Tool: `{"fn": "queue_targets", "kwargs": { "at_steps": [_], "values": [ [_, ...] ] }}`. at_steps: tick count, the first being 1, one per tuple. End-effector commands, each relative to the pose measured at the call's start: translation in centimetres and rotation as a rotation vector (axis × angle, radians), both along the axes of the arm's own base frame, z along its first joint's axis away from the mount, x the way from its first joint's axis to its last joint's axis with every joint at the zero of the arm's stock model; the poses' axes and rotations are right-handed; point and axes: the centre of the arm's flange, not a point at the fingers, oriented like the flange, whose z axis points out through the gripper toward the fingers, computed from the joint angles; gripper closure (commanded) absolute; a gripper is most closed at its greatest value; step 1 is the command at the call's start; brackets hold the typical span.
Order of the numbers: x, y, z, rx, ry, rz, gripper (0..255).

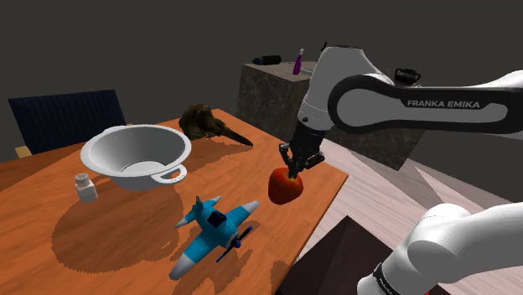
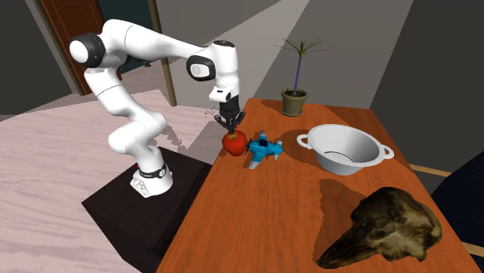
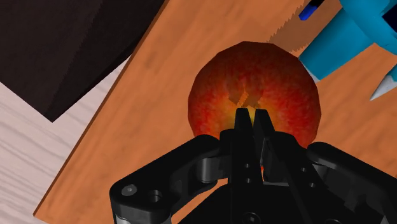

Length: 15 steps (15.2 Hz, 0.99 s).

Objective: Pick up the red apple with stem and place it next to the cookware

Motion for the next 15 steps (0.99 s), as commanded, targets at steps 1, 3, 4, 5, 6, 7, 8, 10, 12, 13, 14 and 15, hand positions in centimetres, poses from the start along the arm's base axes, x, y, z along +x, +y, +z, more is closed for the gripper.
{"fn": "queue_targets", "kwargs": {
  "at_steps": [1,3,4,5,6,7,8,10,12,13,14,15],
  "values": [
    [0.0,0.1,1.2,0.0,0.0,0.0,255],
    [0.0,0.1,2.2,0.0,0.0,0.0,255],
    [0.0,0.1,2.8,0.0,0.0,0.0,255],
    [0.0,0.1,3.3,0.0,0.0,0.0,255],
    [0.0,0.1,3.8,0.0,0.0,0.0,255],
    [0.0,0.1,4.3,0.0,0.0,0.0,255],
    [0.0,0.1,4.9,0.0,0.0,0.0,255],
    [0.0,0.1,5.9,0.0,0.0,0.0,255],
    [0.0,0.1,7.0,0.0,0.0,0.0,255],
    [0.0,0.1,7.5,0.0,0.0,0.0,255],
    [0.0,0.1,8.0,0.0,0.0,0.0,255],
    [0.0,0.1,8.6,0.0,0.0,0.0,255]
  ]
}}
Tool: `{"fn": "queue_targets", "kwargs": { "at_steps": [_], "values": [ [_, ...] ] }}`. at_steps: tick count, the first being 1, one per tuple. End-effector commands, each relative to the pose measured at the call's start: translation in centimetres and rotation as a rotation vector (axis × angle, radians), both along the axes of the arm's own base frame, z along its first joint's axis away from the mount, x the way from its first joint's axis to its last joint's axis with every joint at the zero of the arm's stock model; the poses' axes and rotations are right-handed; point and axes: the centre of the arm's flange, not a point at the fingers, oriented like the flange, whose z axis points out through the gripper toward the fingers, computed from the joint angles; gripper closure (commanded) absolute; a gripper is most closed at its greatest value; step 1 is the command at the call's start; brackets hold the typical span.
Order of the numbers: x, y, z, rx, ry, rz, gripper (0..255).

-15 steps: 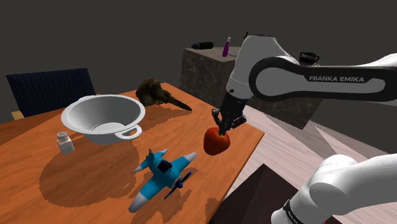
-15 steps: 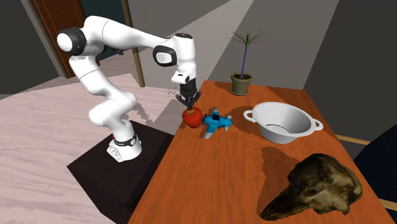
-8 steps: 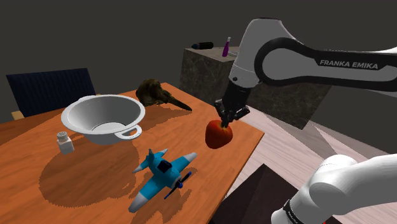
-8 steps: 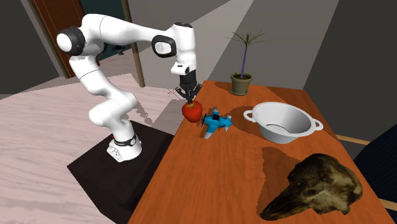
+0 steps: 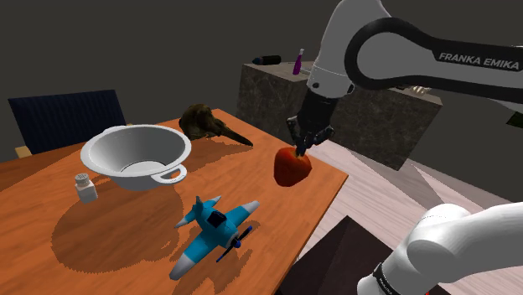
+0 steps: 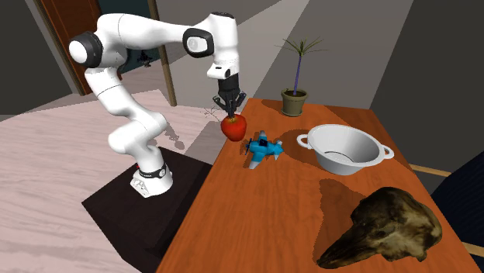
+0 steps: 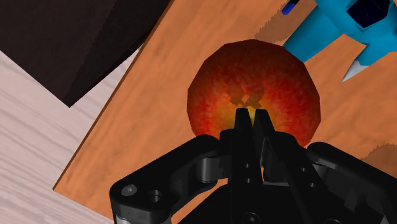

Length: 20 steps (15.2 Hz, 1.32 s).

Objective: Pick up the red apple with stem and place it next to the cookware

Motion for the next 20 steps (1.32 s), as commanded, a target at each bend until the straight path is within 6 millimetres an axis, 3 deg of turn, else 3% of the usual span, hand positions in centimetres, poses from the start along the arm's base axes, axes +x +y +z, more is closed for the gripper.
{"fn": "queue_targets", "kwargs": {
  "at_steps": [1,4,20],
  "values": [
    [-0.1,0.0,1.1,0.0,0.0,0.0,255],
    [-0.1,0.0,2.2,0.0,0.0,0.0,255],
    [21.1,4.4,2.2,0.0,0.0,0.0,255]
  ]
}}
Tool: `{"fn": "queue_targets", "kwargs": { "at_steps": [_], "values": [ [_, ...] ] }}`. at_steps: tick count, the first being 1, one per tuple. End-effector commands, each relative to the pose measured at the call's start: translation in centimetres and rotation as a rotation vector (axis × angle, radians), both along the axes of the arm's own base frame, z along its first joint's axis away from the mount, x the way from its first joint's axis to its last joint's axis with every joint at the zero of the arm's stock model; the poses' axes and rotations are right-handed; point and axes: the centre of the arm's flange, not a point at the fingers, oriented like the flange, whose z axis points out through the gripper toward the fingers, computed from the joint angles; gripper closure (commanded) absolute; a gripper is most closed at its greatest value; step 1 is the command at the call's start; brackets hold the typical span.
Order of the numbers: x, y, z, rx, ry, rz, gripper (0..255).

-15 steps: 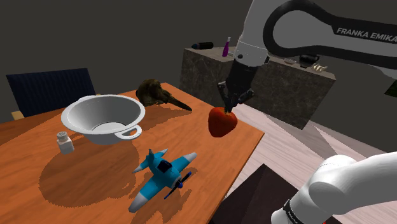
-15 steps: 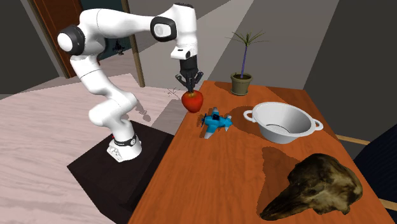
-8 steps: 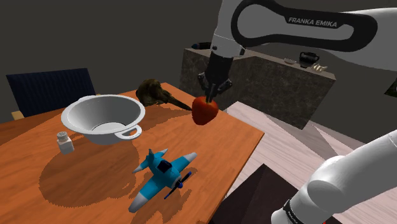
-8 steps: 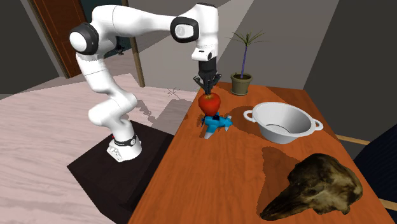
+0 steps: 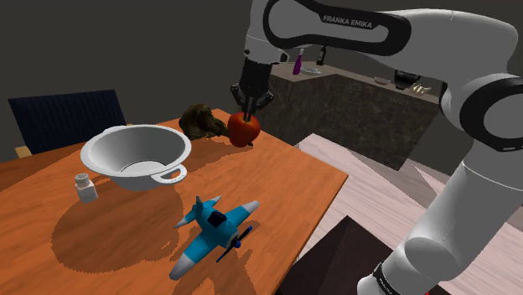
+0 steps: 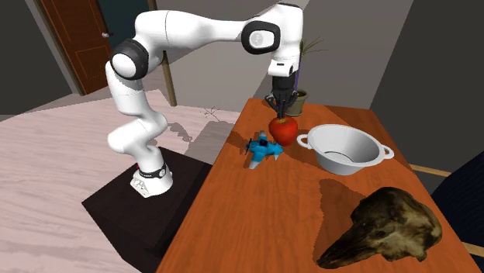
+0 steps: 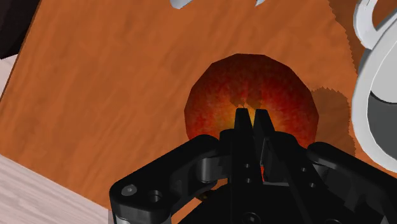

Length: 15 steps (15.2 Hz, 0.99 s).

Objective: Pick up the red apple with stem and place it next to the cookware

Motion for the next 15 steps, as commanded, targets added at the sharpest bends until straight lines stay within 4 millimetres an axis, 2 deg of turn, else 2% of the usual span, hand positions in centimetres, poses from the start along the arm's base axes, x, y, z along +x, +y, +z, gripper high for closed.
{"fn": "queue_targets", "kwargs": {
  "at_steps": [1,15],
  "values": [
    [1.8,0.4,-0.6,0.0,-0.001,-0.003,255],
    [1.8,0.4,-8.0,0.0,-0.001,-0.003,255]
  ]
}}
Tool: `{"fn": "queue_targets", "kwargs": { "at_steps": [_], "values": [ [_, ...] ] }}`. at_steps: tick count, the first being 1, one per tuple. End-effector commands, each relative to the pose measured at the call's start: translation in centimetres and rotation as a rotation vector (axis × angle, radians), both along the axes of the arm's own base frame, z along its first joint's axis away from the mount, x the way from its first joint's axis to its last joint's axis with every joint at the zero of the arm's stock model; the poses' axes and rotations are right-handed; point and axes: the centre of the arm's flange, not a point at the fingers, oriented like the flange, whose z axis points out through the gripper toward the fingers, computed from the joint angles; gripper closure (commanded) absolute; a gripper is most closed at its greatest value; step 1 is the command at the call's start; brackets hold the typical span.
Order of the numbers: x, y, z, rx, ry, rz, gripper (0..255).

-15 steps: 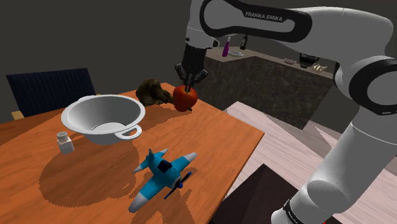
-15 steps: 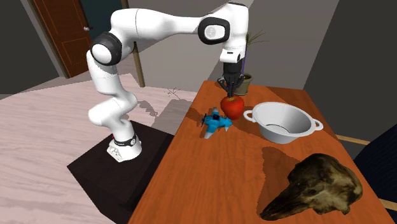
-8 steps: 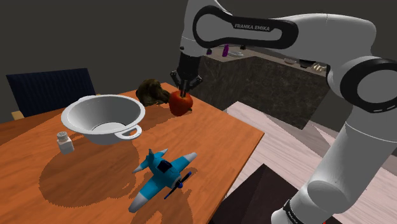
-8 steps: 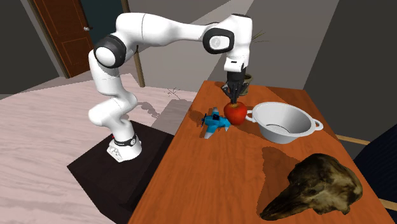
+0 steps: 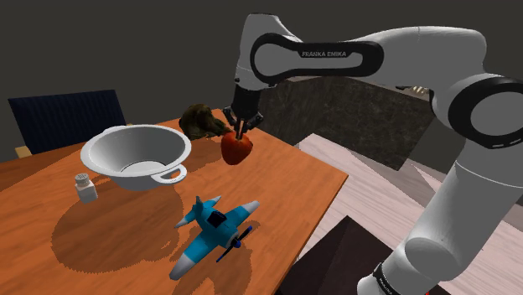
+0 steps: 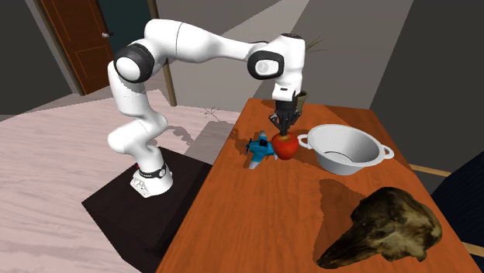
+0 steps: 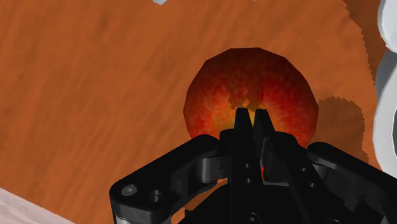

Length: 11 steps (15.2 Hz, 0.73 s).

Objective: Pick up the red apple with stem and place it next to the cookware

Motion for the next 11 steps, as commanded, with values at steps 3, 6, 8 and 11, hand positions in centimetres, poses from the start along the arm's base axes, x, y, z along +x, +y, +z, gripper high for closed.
{"fn": "queue_targets", "kwargs": {
  "at_steps": [3,6,8,11],
  "values": [
    [0.0,-0.1,-2.0,0.0,-0.001,0.0,255],
    [0.0,-0.1,-3.6,0.0,-0.001,0.0,255],
    [0.0,-0.1,-4.6,0.0,-0.001,0.0,255],
    [0.0,-0.1,-6.2,0.0,-0.001,0.0,255]
  ]
}}
